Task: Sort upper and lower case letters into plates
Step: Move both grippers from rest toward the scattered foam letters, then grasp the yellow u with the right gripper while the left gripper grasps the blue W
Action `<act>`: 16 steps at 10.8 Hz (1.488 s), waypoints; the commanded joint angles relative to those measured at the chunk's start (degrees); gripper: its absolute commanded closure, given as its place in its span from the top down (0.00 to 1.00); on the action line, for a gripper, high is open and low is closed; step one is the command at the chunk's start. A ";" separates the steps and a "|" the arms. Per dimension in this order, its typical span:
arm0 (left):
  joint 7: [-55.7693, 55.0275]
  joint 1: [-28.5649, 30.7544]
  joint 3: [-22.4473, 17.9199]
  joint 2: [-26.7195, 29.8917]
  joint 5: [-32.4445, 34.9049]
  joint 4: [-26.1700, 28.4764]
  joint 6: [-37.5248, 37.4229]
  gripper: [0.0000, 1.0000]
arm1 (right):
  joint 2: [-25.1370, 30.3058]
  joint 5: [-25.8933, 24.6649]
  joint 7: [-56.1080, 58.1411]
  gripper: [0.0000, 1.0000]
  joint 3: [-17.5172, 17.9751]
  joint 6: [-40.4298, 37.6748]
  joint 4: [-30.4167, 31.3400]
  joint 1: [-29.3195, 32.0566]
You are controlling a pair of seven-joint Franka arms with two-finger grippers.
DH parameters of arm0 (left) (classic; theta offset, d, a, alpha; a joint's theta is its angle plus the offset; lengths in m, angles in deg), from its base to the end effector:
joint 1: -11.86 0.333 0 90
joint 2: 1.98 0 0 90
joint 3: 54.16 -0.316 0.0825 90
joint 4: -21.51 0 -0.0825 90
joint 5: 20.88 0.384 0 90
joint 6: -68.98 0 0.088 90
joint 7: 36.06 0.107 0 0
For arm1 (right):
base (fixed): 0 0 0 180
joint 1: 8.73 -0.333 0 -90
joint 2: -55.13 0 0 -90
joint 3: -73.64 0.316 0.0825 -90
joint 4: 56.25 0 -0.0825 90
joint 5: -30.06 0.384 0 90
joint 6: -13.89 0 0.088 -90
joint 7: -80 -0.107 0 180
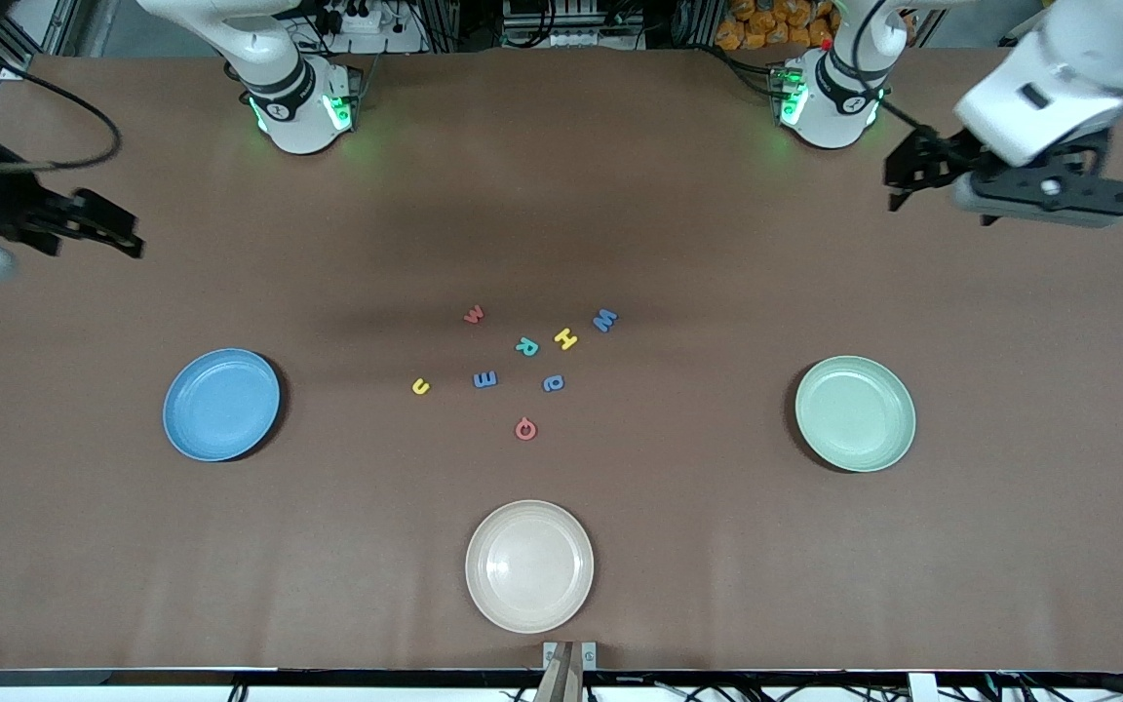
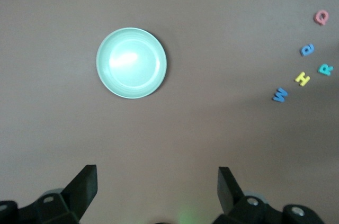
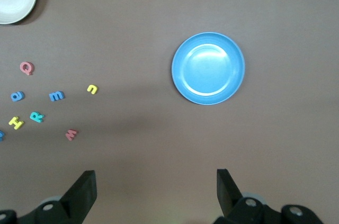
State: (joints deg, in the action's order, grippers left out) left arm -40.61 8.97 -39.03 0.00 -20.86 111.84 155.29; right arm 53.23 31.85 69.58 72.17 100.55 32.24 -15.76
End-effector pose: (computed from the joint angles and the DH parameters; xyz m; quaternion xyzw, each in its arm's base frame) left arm 0.5103 -0.1687 0.6345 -0.9929 0.1171 0.0171 0.0082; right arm 0.5553 0.0578 0.6135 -0.9985 0.0420 0.0343 0.0105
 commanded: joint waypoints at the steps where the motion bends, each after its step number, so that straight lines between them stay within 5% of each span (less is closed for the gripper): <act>1: 0.85 0.52 2.45 -3.02 -0.46 -0.24 0.61 1.00 | -3.27 -2.04 -6.17 1.00 -0.03 3.14 -0.16 -2.97; 3: 4.44 0.25 4.28 -4.17 -1.08 0.63 2.00 1.00 | -6.08 -2.93 -9.17 1.00 -0.03 5.96 0.02 -4.30; 8: 3.58 0.17 12.72 -4.52 -5.21 16.51 20.61 1.00 | -7.32 -2.84 -18.20 1.00 0.06 24.30 13.88 -5.43; 10: 2.97 -2.10 15.19 -6.71 -5.04 21.62 29.22 1.00 | -10.47 -2.67 -27.32 1.00 0.06 28.19 15.05 -6.23; 14: 0.25 -8.69 15.02 -16.98 -3.81 21.29 35.92 1.00 | -16.98 -1.80 -44.29 1.00 0.14 35.05 15.14 -9.92; 16: -7.45 -13.95 13.63 -22.26 3.01 20.24 39.44 1.00 | -20.23 0.05 -54.22 1.00 0.23 38.83 15.05 -13.07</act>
State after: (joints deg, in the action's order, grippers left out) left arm -42.56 -1.25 -24.10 -18.30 -22.10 133.88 192.75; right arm 35.10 30.68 22.12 72.44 137.46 47.92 -26.58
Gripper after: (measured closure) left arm 0.000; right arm 0.000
